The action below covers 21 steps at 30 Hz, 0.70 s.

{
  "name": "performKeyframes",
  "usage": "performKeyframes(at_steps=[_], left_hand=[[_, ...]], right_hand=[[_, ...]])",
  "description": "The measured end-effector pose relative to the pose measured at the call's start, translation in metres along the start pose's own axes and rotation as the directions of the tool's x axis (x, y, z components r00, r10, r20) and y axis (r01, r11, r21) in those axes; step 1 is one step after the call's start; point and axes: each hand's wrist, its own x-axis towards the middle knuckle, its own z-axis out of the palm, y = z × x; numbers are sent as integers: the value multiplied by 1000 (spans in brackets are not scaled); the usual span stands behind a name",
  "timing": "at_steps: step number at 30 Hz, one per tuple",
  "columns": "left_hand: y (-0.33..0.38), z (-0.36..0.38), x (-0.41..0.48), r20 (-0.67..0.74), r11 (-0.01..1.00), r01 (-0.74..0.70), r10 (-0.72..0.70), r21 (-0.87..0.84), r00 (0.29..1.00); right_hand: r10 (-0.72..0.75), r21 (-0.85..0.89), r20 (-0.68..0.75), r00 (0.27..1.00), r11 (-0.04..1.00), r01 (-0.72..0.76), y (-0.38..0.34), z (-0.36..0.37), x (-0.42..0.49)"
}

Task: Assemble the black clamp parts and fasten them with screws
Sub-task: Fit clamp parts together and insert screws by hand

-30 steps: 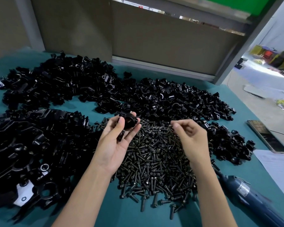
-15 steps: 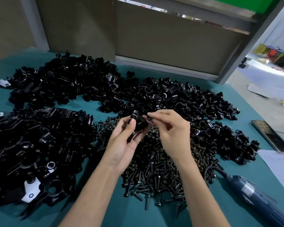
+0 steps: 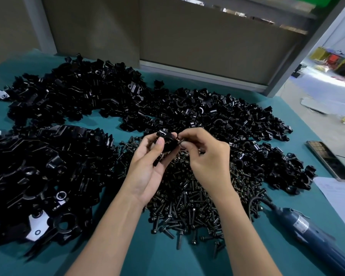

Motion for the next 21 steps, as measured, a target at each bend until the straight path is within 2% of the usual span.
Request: performKeyframes(at_steps=[2, 7, 14, 18, 21], left_hand=[[0, 1, 0, 4, 1000, -1, 1, -5, 1000], [-1, 1, -1, 14, 1000, 15, -15, 2, 1000], [2, 0, -2, 26, 1000, 25, -26, 13, 999], [2, 2, -2, 19, 999, 33, -32, -38, 999], [2, 3, -2, 21, 998, 31, -30, -46, 999]], right_hand=[[19, -1, -44, 999, 1000, -20, 1, -2, 2], [22, -15, 28, 999, 1000, -21, 1, -1, 2], [2, 18, 30, 1000, 1000, -2, 1, 0, 3], [74, 115, 29, 997, 990, -77, 0, -1, 4], [153, 202, -45, 987, 969, -141, -2, -6, 3]])
